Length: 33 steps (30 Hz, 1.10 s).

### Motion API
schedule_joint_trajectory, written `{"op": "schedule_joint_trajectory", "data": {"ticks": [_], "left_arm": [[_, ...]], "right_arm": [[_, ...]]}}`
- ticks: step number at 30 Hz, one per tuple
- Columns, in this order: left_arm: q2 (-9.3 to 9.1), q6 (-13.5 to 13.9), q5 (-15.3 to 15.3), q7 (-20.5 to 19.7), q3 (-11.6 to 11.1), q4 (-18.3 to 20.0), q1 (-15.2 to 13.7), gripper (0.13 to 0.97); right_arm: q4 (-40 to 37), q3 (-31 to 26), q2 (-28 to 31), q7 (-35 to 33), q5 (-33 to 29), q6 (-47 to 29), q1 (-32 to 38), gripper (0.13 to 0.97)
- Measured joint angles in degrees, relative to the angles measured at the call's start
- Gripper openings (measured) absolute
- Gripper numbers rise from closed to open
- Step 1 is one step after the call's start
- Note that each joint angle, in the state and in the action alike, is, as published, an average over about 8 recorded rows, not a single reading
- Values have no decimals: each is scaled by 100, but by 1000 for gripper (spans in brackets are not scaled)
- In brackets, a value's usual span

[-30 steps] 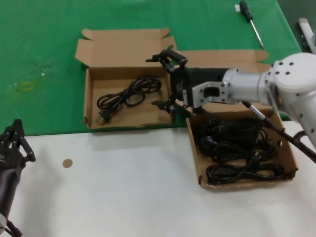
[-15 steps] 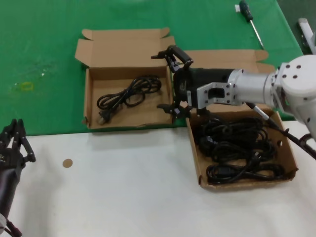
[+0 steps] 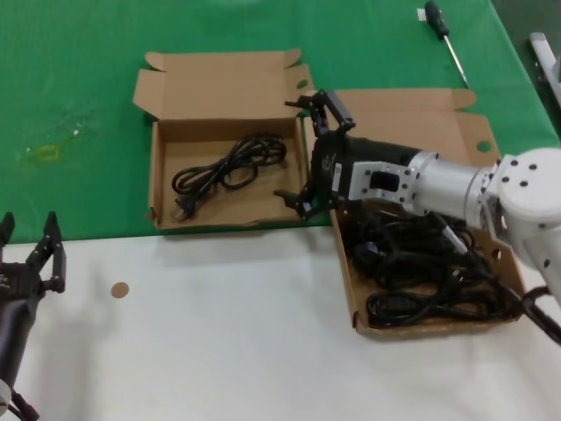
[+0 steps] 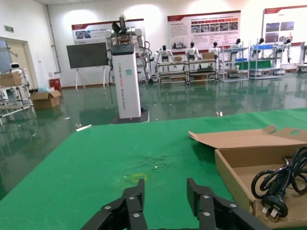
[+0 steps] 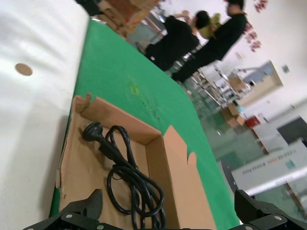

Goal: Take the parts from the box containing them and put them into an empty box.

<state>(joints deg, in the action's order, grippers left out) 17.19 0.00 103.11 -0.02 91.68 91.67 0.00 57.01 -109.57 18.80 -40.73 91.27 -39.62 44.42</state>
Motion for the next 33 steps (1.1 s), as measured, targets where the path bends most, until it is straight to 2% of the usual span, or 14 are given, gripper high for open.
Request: {"op": "schedule_joint_trajectory", "data": {"ticks": [4, 12, 16, 24, 33], "left_arm": [[0, 0, 0, 0, 0, 0, 0, 341], [0, 0, 1, 1, 0, 0, 0, 541], [0, 0, 1, 2, 0, 0, 0, 541], [0, 0, 1, 3, 0, 0, 0, 753], [0, 0, 1, 1, 0, 0, 0, 892]], "right_arm": [[217, 112, -10, 255, 74, 248, -280, 966], [665, 343, -31, 782, 227, 760, -854, 966], [884, 457, -41, 1039, 303, 1011, -1135, 966], [1326, 685, -62, 1556, 453, 1513, -1699, 966], [1824, 942, -85, 2143, 624, 2085, -2339, 966]]}}
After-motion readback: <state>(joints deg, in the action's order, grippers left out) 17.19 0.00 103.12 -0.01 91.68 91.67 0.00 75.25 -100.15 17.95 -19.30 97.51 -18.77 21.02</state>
